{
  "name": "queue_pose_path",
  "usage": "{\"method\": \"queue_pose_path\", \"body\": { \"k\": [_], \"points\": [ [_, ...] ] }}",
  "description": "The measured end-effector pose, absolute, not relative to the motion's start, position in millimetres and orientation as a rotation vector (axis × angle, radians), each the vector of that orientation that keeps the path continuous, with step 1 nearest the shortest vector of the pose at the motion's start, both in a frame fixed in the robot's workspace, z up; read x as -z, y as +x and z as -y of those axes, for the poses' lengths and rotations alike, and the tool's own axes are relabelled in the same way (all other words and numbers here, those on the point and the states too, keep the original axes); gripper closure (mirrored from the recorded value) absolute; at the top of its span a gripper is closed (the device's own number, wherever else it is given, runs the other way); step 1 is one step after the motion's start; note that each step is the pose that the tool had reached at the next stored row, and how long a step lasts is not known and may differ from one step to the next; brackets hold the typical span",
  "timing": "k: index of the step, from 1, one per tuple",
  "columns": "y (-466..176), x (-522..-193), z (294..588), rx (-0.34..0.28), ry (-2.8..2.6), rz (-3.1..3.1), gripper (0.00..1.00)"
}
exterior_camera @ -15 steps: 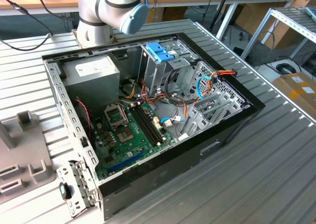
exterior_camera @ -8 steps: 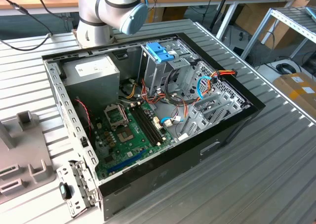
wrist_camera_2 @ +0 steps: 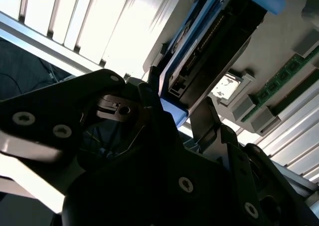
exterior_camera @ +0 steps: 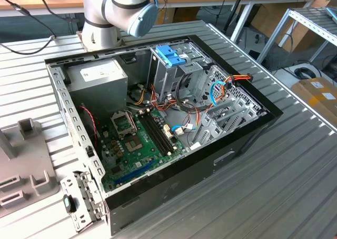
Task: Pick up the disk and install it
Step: 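Pick up the disk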
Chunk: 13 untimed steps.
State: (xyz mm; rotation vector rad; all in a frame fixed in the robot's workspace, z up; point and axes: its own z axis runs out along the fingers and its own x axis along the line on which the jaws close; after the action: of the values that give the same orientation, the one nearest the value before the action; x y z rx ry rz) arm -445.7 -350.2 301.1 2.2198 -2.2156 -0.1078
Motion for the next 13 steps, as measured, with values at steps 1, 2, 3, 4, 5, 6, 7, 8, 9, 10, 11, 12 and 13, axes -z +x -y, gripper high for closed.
{"method": "queue_pose_path", "body": {
  "k": [1, 2, 3, 4, 5, 6, 7, 8, 9, 10, 11, 12, 13],
  "points": [
    [-445.8, -300.0, 350.2, 0.108, 2.222, 2.213, 0.48],
    [-445.9, -299.2, 350.1, 0.108, 2.223, 2.212, 0.48],
    [-445.9, -297.8, 350.1, 0.108, 2.225, 2.21, 0.48],
    [-445.9, -297.2, 350.1, 0.108, 2.228, 2.207, 0.48],
    [-445.9, -296.9, 350.1, 0.108, 2.229, 2.205, 0.48],
    [-445.9, -296.7, 350.1, 0.108, 2.23, 2.205, 0.48],
    [-445.9, -296.6, 350.1, 0.108, 2.23, 2.205, 0.48],
    [-445.9, -296.6, 350.1, 0.108, 2.23, 2.205, 0.48],
    [-445.9, -296.6, 350.1, 0.108, 2.23, 2.205, 0.48],
    [-445.9, -296.5, 350.1, 0.108, 2.23, 2.205, 0.48],
    [-445.9, -296.5, 350.1, 0.108, 2.23, 2.205, 0.48],
    [-445.9, -296.5, 350.1, 0.108, 2.23, 2.205, 0.48],
    [-445.9, -296.4, 350.1, 0.108, 2.23, 2.205, 0.48]
  ]
}}
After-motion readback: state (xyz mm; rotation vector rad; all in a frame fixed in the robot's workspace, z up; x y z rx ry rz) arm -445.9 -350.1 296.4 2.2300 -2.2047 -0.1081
